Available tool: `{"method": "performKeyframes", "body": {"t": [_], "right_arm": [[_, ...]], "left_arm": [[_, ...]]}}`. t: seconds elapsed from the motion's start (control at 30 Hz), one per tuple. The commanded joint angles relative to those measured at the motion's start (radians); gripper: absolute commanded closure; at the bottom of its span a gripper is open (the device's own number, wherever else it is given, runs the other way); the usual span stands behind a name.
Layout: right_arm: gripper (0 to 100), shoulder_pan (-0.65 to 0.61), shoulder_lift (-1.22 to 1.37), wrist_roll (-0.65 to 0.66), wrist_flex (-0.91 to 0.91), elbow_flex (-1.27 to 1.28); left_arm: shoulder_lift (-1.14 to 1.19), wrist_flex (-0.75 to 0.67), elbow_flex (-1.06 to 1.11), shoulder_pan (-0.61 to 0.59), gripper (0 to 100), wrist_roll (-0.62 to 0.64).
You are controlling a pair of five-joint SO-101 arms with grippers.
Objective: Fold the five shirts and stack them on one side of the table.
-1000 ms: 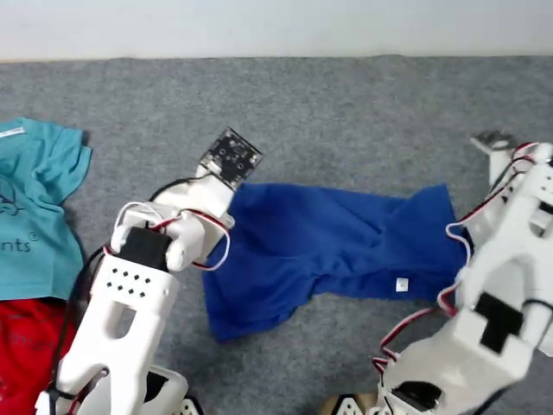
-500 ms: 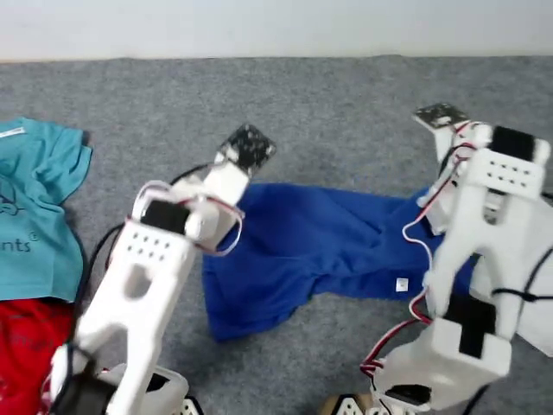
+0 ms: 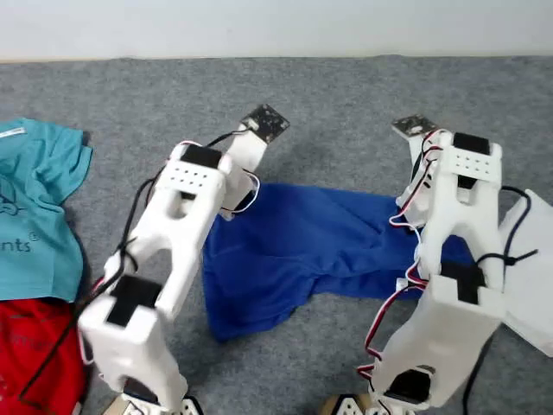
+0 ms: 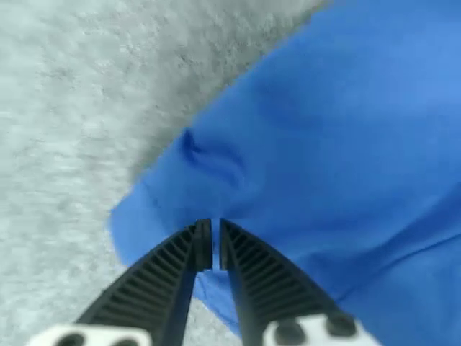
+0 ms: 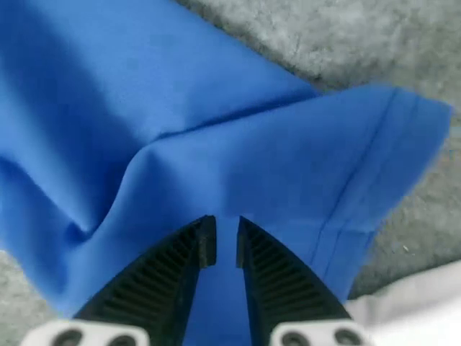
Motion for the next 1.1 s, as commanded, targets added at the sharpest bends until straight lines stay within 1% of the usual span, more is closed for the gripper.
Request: {"method": "performKeyframes", "body": {"t": [0.0, 0.13, 0.27, 0.43, 0.57, 0.67, 0.8, 0.93, 1.07], "right_arm": [[94.1, -0.001, 0.012, -0.009, -0.028, -0.011], [94.1, 0.038, 0.045, -0.005, -0.079, -0.011], [94.1, 0.087, 0.082, -0.002, -0.117, -0.011], [94.1, 0.151, 0.114, 0.089, -0.145, -0.011], [94.1, 0.188, 0.108, 0.117, -0.145, -0.012], [94.1, 0.193, 0.108, 0.121, -0.117, -0.043], [94.1, 0.189, 0.108, 0.118, 0.010, -0.187], [93.9, 0.186, 0.108, 0.117, 0.159, -0.385], [93.8, 0.162, 0.114, 0.115, 0.237, -0.535]], "left_arm": [[0.109, 0.118, -0.143, -0.003, 96, -0.035], [0.242, 0.232, -0.302, -0.023, 96, -0.054], [0.371, 0.315, -0.453, -0.049, 96, -0.054], [0.523, 0.428, -0.673, -0.103, 96, -0.055], [0.598, 0.514, -0.857, -0.126, 96, -0.055], [0.603, 0.523, -0.951, -0.121, 96, -0.054], [0.526, 0.523, -0.966, -0.109, 96, -0.054], [0.413, 0.523, -0.912, -0.097, 96, -0.063], [0.330, 0.520, -0.852, -0.064, 96, -0.097]]}}
